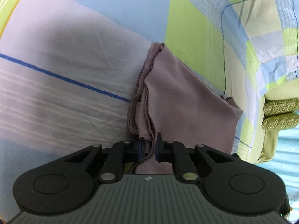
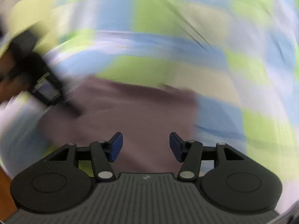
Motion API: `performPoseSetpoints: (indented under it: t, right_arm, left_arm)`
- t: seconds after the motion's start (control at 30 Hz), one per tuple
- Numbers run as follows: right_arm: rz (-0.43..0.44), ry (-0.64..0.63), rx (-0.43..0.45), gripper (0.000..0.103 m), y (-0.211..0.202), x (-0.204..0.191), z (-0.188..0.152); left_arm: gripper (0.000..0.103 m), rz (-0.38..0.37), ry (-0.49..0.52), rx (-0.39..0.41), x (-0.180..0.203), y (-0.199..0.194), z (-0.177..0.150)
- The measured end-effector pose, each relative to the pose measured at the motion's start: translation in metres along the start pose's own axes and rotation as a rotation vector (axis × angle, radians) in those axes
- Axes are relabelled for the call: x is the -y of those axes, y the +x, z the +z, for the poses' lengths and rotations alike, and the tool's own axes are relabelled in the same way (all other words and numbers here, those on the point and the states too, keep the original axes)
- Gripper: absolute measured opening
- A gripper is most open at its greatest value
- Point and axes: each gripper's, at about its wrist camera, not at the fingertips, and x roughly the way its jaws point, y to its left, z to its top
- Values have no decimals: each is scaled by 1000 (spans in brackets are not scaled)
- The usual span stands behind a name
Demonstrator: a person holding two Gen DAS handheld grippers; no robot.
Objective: Fold clothes
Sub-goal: 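Grasp the folded mauve top's edge with both grippers, then lift the folded top with both grippers and carry it to the chair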
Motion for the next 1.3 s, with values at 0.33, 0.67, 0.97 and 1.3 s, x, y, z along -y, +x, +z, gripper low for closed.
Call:
performPoseSetpoints:
  t: [0.33,0.67,0.97,1.3]
  right_arm:
    - [345,397,-136,40,37,100,-8]
    - [351,394,-91,9,48,86,-3]
    - [191,647,48,9,-29,83,-40]
    - [-133,984,293,9,-233,132,-173]
  left_arm:
    - [20,-20,-14,-38,-22,-3,2]
    - [8,2,128,-8,14,-4,1]
    - [7,-11,437,-92,124,6,-26]
    - [7,-145,830,-388,315,103,-179]
